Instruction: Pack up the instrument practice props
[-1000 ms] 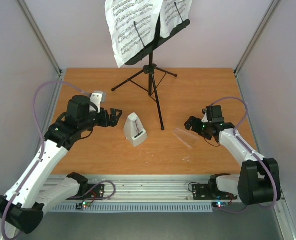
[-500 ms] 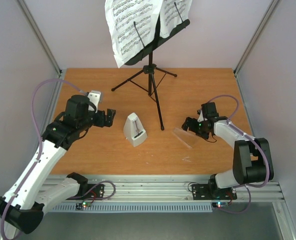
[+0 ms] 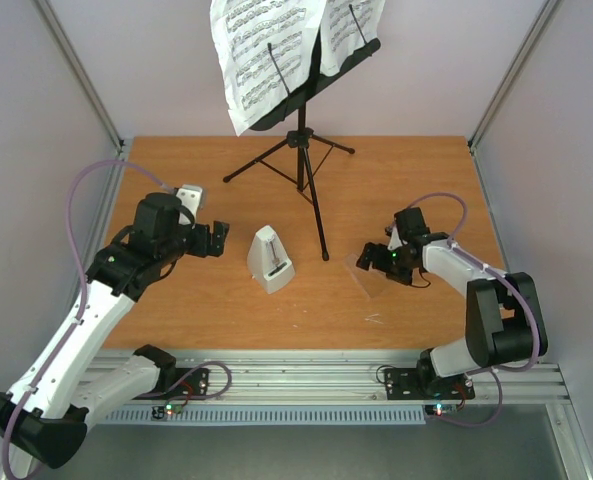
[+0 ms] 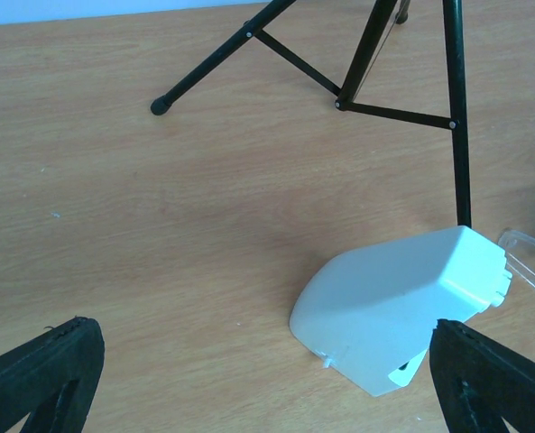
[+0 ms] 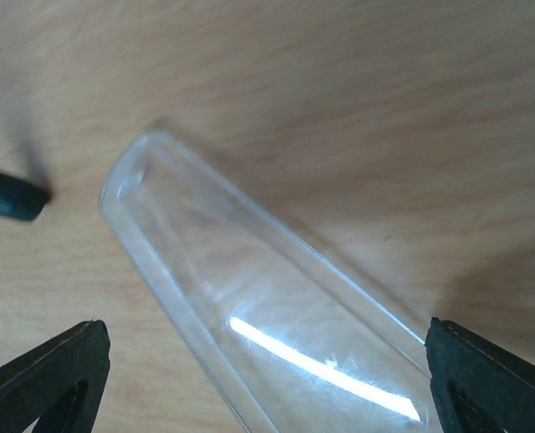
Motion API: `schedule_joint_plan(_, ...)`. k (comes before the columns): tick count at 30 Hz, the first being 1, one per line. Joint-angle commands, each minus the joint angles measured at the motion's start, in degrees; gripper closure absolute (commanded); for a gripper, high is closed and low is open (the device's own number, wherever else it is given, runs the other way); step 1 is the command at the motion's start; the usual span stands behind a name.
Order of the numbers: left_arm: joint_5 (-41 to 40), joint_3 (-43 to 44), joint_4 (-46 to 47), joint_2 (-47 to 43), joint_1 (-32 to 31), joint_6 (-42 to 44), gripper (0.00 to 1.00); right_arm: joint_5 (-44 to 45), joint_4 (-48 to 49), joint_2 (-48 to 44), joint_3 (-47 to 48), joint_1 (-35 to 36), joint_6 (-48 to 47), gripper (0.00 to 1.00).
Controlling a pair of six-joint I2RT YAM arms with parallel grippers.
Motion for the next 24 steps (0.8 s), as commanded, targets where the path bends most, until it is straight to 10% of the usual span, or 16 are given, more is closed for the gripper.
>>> schedule_joint_plan(1,-0.88,-0.86,0.42,-0.45,0.26,1.06,0.01,-0.92,-4.51,-1.74,0.84,4.21,-0.24,0.04)
schedule_joint_plan(24,-1.55,-1.47,0.42,-1.95,0.26,1.24,0.01,22.04,-14.37,7.66,13.40,18.92,0.07,0.11)
